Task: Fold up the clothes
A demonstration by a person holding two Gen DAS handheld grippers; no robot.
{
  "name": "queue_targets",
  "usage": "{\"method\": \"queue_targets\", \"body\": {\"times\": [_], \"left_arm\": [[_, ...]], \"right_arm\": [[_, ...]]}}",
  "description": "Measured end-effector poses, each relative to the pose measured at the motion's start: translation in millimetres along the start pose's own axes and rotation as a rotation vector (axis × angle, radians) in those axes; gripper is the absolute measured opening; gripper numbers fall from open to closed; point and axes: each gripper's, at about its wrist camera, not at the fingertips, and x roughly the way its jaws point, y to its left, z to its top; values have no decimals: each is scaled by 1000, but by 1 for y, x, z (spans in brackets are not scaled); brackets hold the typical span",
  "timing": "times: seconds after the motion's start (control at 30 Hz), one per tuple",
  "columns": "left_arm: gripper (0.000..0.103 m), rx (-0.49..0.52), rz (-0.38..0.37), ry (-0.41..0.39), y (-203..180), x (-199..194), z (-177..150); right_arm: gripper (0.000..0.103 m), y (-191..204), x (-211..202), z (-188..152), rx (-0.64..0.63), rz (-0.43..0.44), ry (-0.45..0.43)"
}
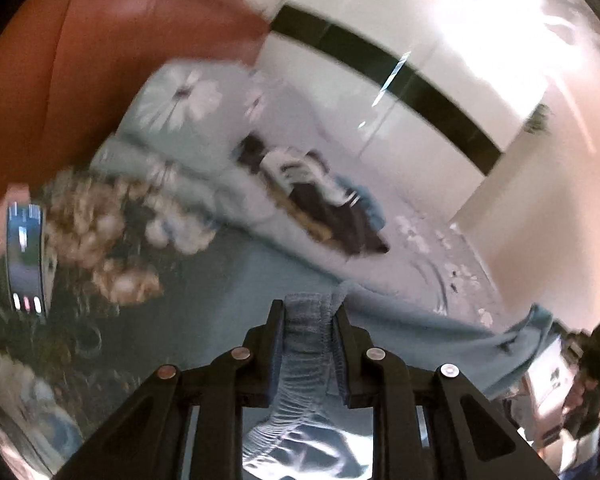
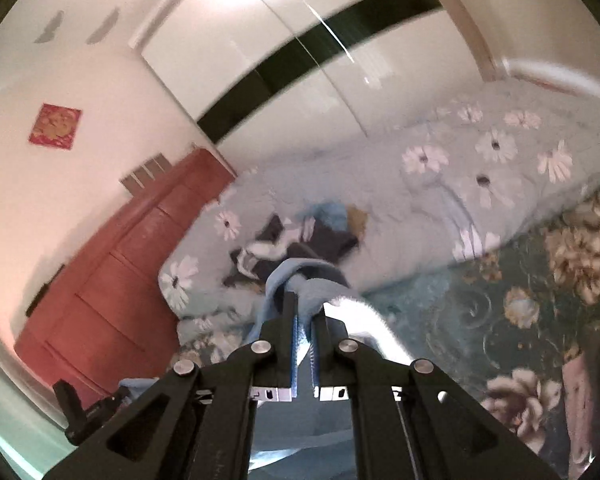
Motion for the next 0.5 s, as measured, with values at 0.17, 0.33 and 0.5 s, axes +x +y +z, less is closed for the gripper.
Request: {"method": "queue_targets", "body": {"times": [0.17, 0.33, 0.5], "left_arm": [[23, -39, 74, 106, 15, 61, -3], [23, 14, 93, 101, -2, 100, 32], [24, 82, 135, 66, -14, 125, 56]], "right_arm": [[5, -33, 61, -7, 51, -66, 79], [5, -45, 119, 29, 36, -94, 82], [5, -20, 124, 61, -99, -54, -55]]}}
